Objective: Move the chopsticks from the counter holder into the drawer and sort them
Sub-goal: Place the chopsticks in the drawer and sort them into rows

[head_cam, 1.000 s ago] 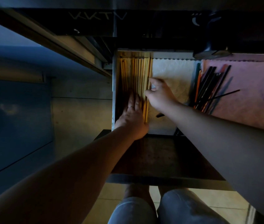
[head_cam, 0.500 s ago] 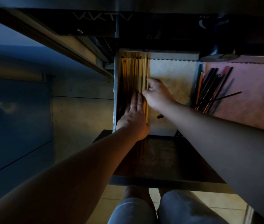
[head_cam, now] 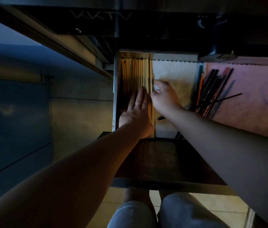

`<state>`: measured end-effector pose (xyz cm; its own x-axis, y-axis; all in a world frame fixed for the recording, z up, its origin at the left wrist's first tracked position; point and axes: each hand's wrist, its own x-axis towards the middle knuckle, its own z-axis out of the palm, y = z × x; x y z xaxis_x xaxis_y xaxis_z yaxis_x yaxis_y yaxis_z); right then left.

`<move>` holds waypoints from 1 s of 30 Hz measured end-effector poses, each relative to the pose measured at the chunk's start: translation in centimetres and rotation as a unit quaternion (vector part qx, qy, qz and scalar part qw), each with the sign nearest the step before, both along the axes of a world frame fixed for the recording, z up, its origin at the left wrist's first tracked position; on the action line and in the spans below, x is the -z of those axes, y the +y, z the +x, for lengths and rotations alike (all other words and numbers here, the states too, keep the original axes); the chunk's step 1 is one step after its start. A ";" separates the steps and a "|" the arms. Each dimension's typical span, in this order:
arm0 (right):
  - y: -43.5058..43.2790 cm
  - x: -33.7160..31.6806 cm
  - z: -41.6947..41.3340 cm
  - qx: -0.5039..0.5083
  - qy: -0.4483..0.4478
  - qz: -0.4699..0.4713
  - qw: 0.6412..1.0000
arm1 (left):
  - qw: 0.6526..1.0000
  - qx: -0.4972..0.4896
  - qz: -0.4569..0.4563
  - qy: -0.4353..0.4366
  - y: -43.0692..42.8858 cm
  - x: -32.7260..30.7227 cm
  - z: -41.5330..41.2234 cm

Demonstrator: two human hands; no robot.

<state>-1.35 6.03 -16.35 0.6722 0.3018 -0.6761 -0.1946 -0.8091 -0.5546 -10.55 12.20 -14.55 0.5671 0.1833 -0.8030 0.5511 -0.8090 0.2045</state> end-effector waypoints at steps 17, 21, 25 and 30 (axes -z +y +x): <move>-3.6 0.0 0.2 0.071 0.067 0.013 0.995 | 0.989 0.120 0.075 -0.041 -0.9 1.2 0.0; -5.1 -0.2 0.2 0.067 0.069 0.021 0.995 | 0.980 0.175 0.078 -0.046 -1.9 0.9 -0.3; -7.1 -0.6 0.5 0.050 0.053 0.012 0.997 | 0.981 0.174 0.083 -0.025 -2.6 0.7 -1.0; -10.1 -1.0 1.9 0.051 0.031 0.011 0.998 | 0.981 0.178 0.059 -0.044 -4.0 0.0 0.3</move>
